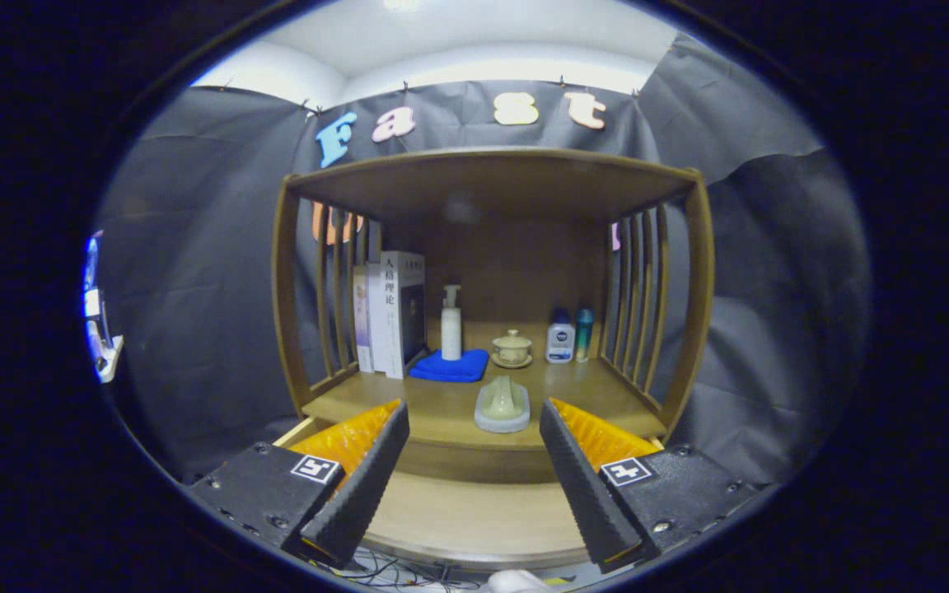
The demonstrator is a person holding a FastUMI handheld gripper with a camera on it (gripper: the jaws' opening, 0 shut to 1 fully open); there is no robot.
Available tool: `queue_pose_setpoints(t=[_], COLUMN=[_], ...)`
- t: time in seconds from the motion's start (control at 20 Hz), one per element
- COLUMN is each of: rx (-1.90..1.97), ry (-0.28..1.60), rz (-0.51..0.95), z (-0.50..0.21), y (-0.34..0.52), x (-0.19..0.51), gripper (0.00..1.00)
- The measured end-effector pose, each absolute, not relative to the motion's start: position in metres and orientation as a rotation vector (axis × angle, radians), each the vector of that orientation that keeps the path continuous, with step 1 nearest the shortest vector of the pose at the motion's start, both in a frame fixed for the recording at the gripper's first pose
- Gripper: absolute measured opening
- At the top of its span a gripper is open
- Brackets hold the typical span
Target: Pull open the drawer, take out the items inside it, and place them on the countertop above the cabinet.
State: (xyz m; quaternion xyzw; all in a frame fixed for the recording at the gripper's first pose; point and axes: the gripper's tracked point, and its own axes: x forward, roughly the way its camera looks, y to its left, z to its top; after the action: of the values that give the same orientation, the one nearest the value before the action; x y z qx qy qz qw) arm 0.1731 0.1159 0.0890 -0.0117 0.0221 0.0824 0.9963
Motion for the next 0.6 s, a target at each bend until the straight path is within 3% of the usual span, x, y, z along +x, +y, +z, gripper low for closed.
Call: queue_pose_setpoints(t=[0.6], rx=[0.018], ry=[0.044], rz=[0.092], z=[-0.021], y=[0.082], x=[0.093], gripper=[1.00])
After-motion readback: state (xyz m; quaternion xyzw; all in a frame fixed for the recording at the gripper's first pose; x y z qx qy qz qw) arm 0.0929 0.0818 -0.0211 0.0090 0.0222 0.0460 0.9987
